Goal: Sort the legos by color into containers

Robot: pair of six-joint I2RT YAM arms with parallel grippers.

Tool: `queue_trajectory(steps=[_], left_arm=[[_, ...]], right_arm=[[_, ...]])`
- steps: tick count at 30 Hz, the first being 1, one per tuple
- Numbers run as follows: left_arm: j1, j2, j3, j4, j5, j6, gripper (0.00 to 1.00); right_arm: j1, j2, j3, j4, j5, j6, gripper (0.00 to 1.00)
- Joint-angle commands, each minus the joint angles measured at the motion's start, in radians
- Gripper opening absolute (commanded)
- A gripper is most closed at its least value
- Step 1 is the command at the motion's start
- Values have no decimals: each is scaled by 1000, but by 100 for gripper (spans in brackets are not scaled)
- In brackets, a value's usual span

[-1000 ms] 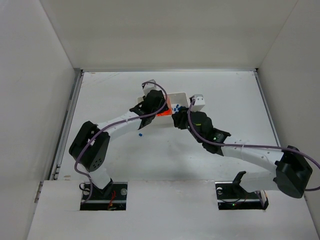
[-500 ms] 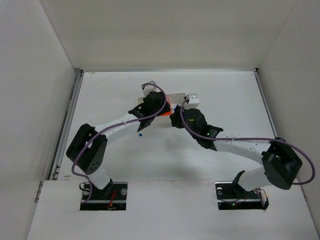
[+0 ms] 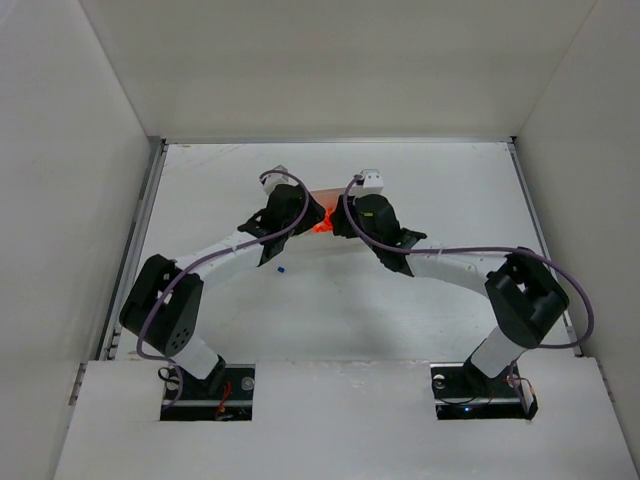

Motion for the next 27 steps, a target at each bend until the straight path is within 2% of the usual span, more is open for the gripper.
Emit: queue_trajectory(steps=[1, 14, 22, 27], left_arm=[[10, 32, 39, 43, 58, -28, 48], [50, 55, 45, 96, 115, -97, 48], [71, 48, 51, 142, 122, -115, 48], [67, 55, 57, 142, 132, -115, 48]], right_arm=[[4, 2, 54, 49, -31, -26, 51], [-25, 71, 116, 15, -56, -29, 51], [-21, -34, 52, 15, -4, -39, 50], [-21, -65, 50, 3, -36, -52, 50]])
